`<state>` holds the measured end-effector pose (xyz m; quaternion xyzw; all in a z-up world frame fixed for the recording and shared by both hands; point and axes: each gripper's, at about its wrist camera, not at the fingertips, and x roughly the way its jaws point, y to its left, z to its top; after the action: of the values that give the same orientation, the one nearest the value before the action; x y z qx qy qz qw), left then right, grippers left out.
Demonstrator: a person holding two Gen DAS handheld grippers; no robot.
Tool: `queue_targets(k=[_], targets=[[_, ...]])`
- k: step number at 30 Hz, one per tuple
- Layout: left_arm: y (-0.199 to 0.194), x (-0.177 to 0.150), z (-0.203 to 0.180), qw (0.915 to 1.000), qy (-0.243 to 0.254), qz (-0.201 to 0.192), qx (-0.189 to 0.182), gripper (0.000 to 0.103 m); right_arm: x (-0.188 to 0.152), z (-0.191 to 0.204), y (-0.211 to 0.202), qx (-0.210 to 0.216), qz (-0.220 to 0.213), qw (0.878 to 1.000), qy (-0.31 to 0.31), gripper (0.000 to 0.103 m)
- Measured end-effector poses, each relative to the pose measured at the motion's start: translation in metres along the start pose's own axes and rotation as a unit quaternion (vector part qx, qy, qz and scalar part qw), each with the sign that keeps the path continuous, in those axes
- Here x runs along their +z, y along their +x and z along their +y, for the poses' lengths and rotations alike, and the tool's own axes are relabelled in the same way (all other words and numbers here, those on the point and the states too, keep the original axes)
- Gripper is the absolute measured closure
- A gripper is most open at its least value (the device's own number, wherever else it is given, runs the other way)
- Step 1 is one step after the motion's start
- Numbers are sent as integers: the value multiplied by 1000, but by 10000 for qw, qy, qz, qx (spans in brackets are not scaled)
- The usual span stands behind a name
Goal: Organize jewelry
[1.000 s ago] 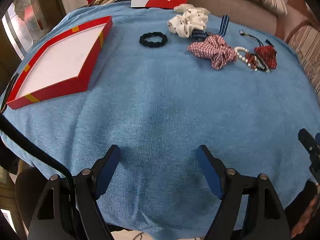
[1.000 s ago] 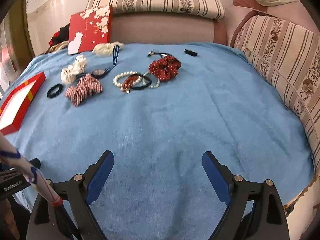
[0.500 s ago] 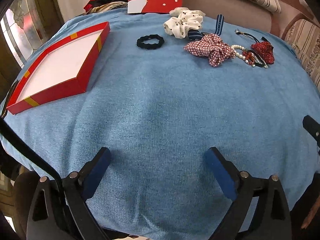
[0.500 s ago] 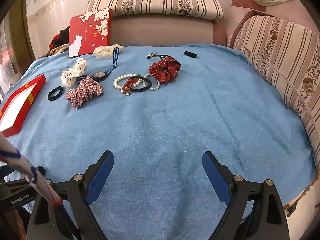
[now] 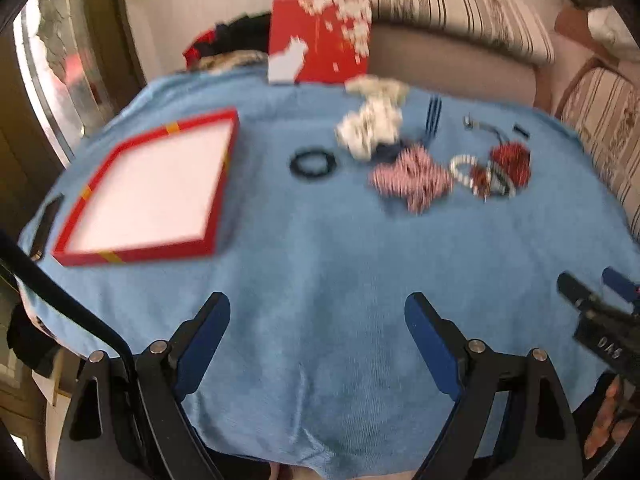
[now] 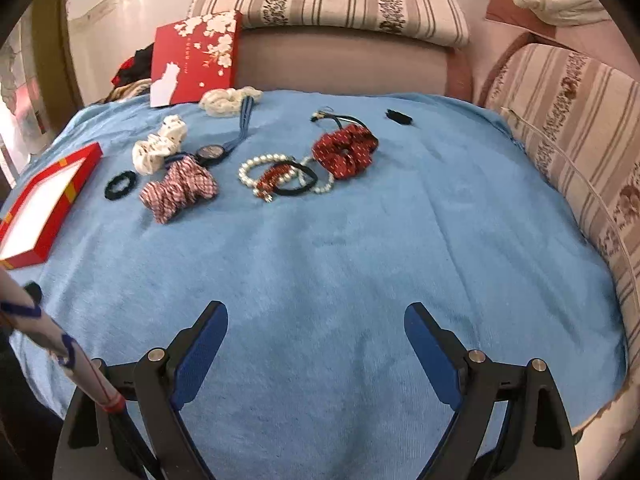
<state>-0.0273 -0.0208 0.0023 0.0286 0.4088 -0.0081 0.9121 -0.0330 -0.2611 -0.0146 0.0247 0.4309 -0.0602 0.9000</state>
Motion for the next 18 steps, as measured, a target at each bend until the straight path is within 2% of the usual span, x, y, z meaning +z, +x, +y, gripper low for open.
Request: queue_targets(k=[5,9,12,16,18], targets=[[-24,19,9,9992,-74,-365,154,15,14,2,-10,-92,-339,9994,-39,10],[-23,30,8,9980,33,-446,449,14,13,7,-21,-346,-903,9953,-21,10],[-14,33,5,9974,215,-325,614,14,11,12,-12,-303,-657,9974,-50,11],[-2,29,2,9985,294,-98,454,15,8,12,-3,184,-251,9995,96,15],[3,27,0,9992,280,70,262,15,7,14,-1,215,-245,9994,65,18]])
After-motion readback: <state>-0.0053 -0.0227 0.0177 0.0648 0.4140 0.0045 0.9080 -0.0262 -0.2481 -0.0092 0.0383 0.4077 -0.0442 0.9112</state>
